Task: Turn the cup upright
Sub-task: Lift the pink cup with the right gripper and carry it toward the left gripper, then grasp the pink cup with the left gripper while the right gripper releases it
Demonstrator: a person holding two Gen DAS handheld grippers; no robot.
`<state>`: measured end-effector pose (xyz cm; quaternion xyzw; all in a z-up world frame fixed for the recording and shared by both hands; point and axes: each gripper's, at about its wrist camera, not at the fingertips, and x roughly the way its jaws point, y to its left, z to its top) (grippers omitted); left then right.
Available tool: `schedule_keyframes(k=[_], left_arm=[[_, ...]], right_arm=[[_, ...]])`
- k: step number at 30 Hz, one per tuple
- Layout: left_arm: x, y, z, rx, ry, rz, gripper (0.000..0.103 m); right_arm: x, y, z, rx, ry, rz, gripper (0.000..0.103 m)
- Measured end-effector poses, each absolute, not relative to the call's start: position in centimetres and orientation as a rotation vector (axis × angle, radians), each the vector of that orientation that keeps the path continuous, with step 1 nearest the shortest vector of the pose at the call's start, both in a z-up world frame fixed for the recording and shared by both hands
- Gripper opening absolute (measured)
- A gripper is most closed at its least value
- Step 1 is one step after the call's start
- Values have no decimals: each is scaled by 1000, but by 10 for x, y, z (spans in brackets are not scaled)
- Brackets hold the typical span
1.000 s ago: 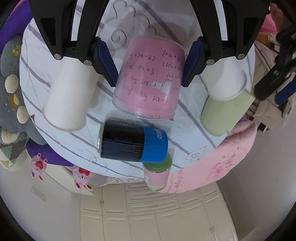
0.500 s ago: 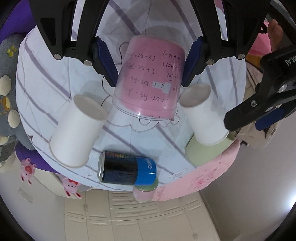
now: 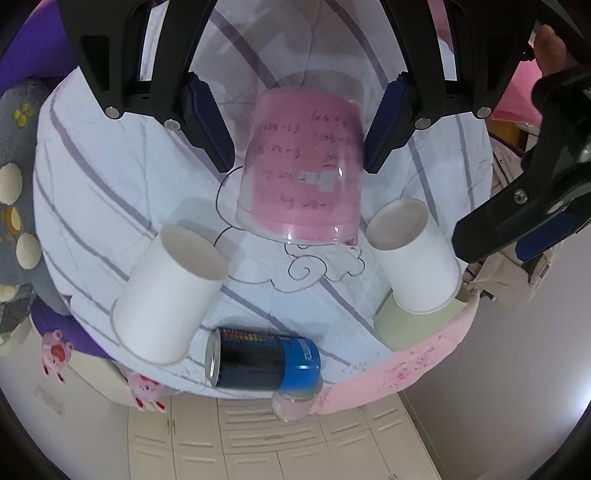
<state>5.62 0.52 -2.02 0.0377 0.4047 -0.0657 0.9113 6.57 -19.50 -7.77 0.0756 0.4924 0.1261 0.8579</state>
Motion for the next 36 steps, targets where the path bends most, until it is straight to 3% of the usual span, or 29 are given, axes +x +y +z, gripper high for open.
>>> schedule_keyframes(k=[9, 21, 24, 27, 36], left_arm=[[47, 5, -16, 71, 835, -131, 103], [28, -12, -9, 60, 794, -104, 103], [24, -17, -9, 39, 784, -92, 103], [21, -24, -11, 38, 786, -90, 103], [17, -43, -19, 27, 797, -80, 103]], right_arm=[[56, -207, -68, 182, 1027, 314, 74], [31, -249, -33, 107, 840, 124, 74], [17, -248, -18, -22, 687, -20, 74], [7, -245, -7, -91, 578, -81, 94], [5, -262, -7, -21, 552, -78, 96]])
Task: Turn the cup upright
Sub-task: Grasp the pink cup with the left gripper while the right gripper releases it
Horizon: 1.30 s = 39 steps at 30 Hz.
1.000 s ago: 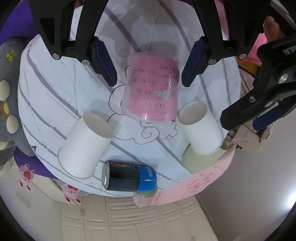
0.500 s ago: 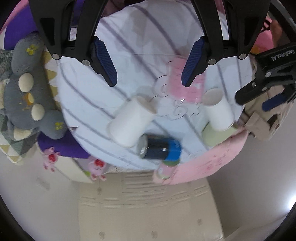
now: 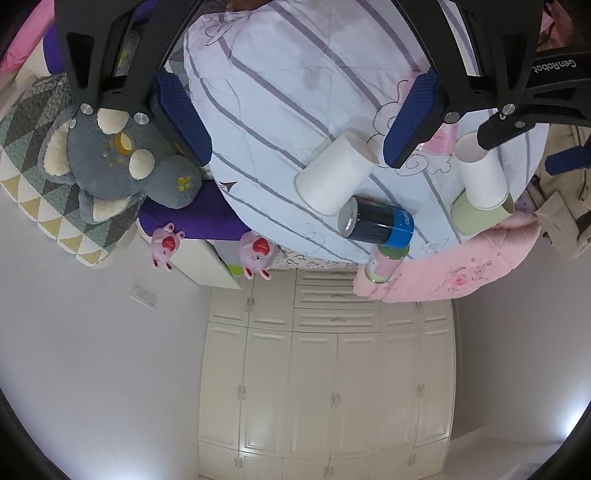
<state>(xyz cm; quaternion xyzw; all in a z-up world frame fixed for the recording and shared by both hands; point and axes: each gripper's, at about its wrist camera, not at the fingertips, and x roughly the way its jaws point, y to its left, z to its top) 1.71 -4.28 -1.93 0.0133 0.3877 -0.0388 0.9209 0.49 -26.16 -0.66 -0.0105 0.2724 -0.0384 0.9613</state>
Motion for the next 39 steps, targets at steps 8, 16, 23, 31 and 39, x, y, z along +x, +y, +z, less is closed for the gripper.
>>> schedule_keyframes(k=[8, 16, 23, 31, 39], left_arm=[[20, -60, -34, 53, 831, -83, 103], [30, -76, -46, 57, 876, -84, 103], [42, -80, -56, 40, 926, -63, 103], [51, -85, -65, 39, 964, -59, 103], [62, -84, -75, 5, 1026, -53, 103]], right_arm=[[-1, -279, -10, 27, 533, -77, 96], [3, -292, -17, 32, 600, -150, 96], [6, -298, -23, 51, 638, -133, 96], [10, -303, -28, 76, 675, -121, 96], [14, -309, -34, 117, 710, -107, 96]])
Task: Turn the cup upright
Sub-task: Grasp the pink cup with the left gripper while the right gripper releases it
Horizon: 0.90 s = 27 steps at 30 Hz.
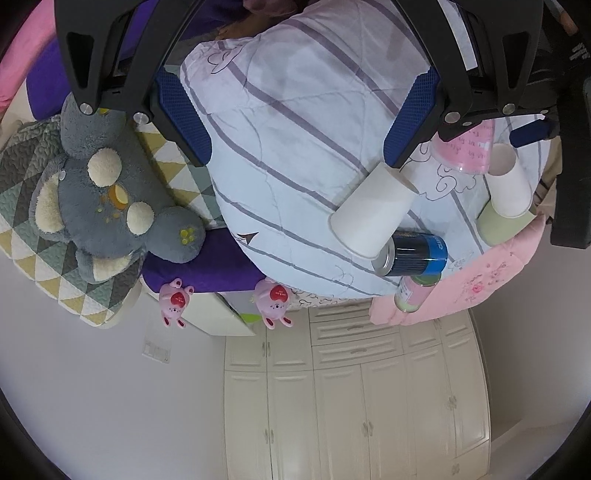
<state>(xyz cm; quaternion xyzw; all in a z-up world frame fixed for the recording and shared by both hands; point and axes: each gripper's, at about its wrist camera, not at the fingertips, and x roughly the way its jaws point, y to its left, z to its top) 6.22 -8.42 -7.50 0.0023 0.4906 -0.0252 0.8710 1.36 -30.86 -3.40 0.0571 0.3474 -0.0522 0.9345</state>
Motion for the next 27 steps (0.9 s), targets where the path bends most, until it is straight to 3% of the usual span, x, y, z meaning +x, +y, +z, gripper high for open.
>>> schedule_keyframes(k=[15, 19, 23, 27], left_arm=[[87, -88, -86, 2, 1078, -57, 102], [89, -88, -87, 8, 1075, -57, 81], [90, -88, -86, 15, 1065, -63, 73], [87, -86, -79, 25, 1027, -63, 72]], right_arm=[[17, -305, -37, 112, 727, -82, 96], [18, -305, -38, 111, 732, -80, 96], [19, -305, -38, 112, 736, -78, 96], [19, -303, -40, 109, 740, -69, 96]])
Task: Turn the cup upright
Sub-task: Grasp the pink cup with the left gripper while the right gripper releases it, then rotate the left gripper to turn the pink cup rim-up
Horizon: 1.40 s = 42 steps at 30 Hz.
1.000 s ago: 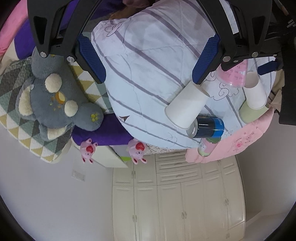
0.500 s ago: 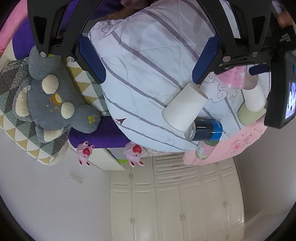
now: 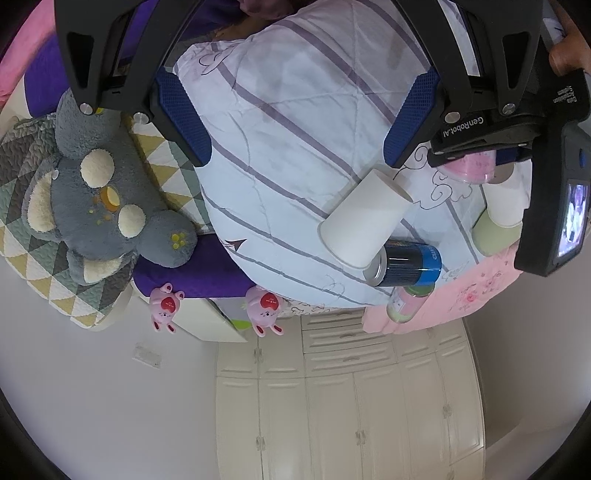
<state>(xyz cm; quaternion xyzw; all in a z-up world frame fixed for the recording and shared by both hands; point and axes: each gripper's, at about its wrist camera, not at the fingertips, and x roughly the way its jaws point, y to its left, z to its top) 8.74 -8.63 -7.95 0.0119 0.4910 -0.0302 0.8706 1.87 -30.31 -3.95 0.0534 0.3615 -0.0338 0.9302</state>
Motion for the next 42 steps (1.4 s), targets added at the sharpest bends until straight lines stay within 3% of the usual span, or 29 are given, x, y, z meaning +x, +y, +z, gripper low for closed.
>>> schedule_keyframes(k=[19, 42], left_arm=[[81, -71, -59, -36, 899, -97, 71], [80, -56, -58, -46, 801, -123, 71]], right_arm=[[22, -288, -47, 180, 799, 142, 96], [49, -223, -81, 11, 867, 258, 96]])
